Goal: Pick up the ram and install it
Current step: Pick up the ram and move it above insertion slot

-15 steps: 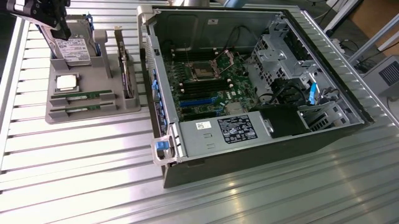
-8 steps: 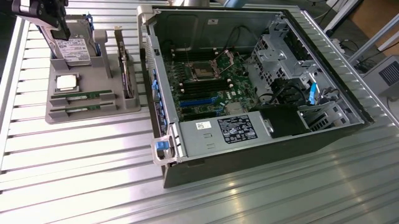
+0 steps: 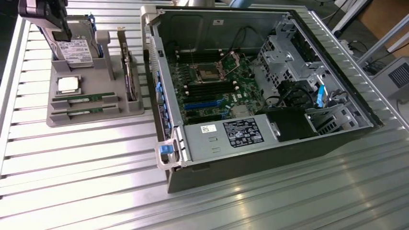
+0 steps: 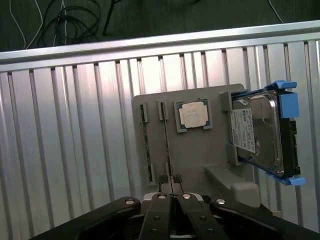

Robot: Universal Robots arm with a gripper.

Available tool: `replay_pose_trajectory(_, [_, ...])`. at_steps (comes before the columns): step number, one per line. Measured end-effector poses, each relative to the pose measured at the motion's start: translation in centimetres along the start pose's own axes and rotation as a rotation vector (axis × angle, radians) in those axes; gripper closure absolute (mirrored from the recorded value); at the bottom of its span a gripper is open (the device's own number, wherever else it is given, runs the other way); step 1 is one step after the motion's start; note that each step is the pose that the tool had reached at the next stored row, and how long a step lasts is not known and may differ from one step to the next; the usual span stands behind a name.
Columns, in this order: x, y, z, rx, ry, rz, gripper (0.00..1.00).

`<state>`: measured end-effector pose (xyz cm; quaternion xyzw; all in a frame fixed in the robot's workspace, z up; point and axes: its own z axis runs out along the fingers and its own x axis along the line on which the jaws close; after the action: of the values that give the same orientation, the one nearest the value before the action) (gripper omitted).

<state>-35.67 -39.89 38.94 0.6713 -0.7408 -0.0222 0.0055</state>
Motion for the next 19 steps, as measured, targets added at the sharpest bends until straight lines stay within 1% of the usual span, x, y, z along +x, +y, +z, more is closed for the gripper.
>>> replay_pose_trajectory(4, [0.00,0.00,0.01,-0.0009,0.0016,-0.041,0.90])
replay_pose_trajectory(5, [0.00,0.00,0.02,-0.0016,0.0031,-0.076,0.90])
replay_pose_trajectory(7, [0.00,0.00,0.02,-0.0025,0.0049,-0.116,0.90])
replay_pose_trajectory(12, [0.03,0.00,0.02,-0.0025,0.0050,-0.115,0.90])
replay_pose_trajectory(16, [0.09,-0.01,0.02,-0.0025,0.0049,-0.116,0.64])
replay_pose_trajectory(19, [0.09,-0.01,0.06,-0.0027,0.0056,-0.116,0.64])
